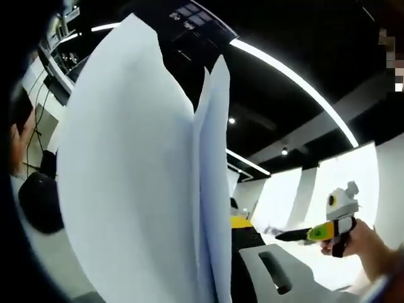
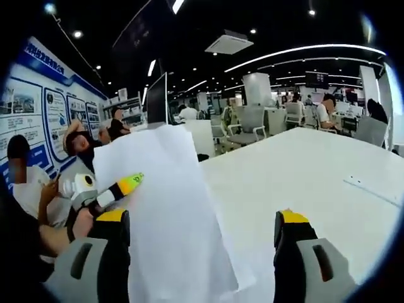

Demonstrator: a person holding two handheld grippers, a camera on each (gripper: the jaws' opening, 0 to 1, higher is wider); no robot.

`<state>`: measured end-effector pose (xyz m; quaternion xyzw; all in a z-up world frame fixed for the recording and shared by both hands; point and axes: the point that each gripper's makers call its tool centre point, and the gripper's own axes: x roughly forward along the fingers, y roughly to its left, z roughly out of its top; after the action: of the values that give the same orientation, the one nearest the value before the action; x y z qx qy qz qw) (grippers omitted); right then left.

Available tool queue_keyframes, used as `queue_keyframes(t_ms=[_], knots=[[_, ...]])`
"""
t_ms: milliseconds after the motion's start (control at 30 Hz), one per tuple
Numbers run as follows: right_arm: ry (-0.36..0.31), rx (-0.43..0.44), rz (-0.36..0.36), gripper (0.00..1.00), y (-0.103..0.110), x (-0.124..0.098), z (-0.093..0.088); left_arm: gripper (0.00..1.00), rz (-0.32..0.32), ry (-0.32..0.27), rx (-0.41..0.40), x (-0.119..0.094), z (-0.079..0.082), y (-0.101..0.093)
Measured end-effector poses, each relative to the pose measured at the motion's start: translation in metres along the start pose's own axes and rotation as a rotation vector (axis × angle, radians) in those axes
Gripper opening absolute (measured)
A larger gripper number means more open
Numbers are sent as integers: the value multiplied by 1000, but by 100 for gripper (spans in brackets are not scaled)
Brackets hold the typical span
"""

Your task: Organize the stack of printing papers by aligning and flattening the scattered papers on the table

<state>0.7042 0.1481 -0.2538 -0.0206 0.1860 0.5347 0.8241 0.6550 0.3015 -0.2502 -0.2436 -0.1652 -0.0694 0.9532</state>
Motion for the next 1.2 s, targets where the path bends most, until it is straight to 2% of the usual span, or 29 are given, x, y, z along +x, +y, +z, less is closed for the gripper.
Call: queue_keyframes(t_ms=[600,833,1200], knots=[[-36,13,-43,90,-10,-39,1,7,-1,-8,-2,-1,2,-1],[-58,7,-61,90,-15,-45,9,7,-5,-8,-4,-1,2,-2],[-59,10,-67,90,-17,-49,10,7,-7,-2,-2,0,0,-2]])
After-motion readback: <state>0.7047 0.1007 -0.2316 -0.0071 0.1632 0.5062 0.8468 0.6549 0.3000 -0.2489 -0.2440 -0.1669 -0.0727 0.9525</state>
